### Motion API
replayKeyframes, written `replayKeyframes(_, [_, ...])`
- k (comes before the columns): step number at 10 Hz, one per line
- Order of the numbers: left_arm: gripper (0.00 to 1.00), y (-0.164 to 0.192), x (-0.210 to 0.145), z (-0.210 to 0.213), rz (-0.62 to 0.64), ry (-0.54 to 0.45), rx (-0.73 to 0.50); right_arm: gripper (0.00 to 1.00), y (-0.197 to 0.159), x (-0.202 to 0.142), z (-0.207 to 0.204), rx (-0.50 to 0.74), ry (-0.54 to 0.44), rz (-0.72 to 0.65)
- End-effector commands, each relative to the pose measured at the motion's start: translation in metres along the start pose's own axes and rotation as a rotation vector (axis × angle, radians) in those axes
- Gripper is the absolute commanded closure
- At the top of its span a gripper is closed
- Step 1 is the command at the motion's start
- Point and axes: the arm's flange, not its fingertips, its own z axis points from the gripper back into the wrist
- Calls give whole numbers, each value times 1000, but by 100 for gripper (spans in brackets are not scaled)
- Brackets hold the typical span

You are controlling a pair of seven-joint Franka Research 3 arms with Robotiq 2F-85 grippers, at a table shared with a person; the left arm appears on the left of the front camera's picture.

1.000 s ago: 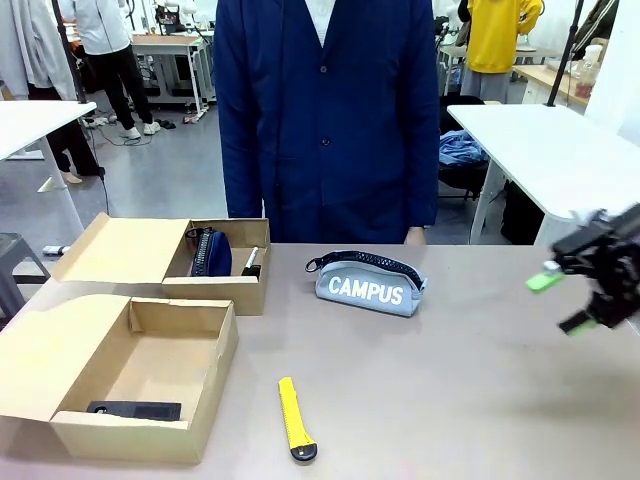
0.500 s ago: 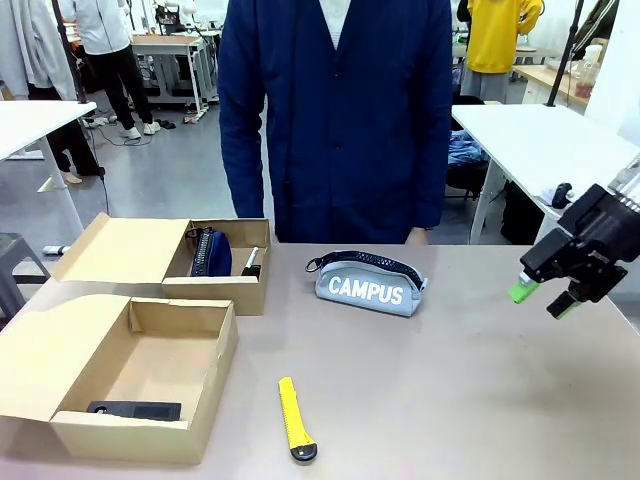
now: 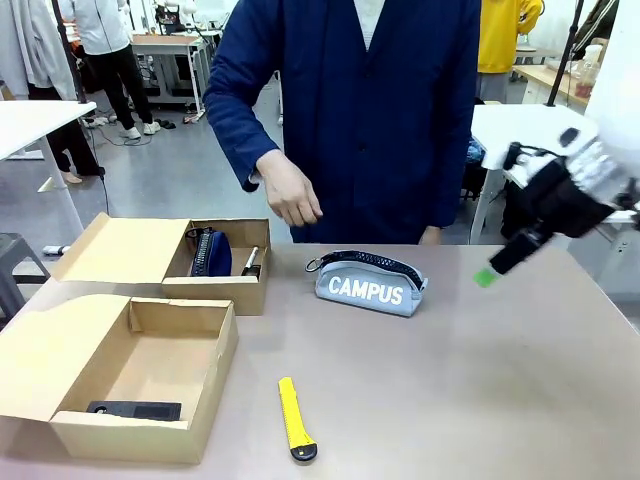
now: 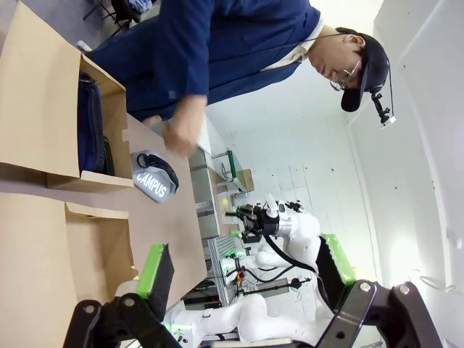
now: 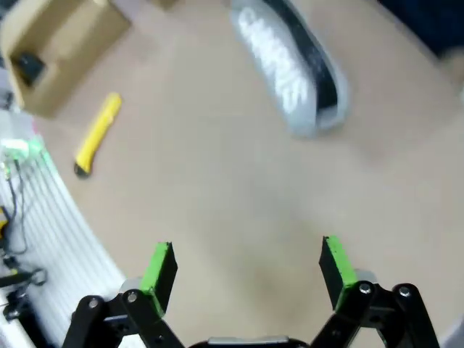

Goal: Place items inside the box.
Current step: Pick up a Pencil pouch or Stapler and place it inside the Mailer Box closest to the robot.

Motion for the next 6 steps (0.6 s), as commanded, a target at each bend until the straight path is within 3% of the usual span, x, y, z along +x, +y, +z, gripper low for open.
replayKeyframes(1, [0, -2, -2, 0, -13, 1, -12, 0, -41, 5, -22, 231, -261, 272])
replayKeyframes(2, [0, -2, -2, 0, -13, 1, -12, 0, -49, -22, 6, 213, -295, 250])
replayKeyframes(3, [0, -2, -2, 0, -13, 1, -12, 0, -57, -71, 47, 242, -293, 157])
replayKeyframes(5, [0, -2, -2, 0, -13, 1, -12, 0, -66, -142, 74, 309, -189, -184])
replayKeyframes(6, [0, -2, -2, 0, -13, 1, -12, 0, -71, -161, 76, 320, -188, -312])
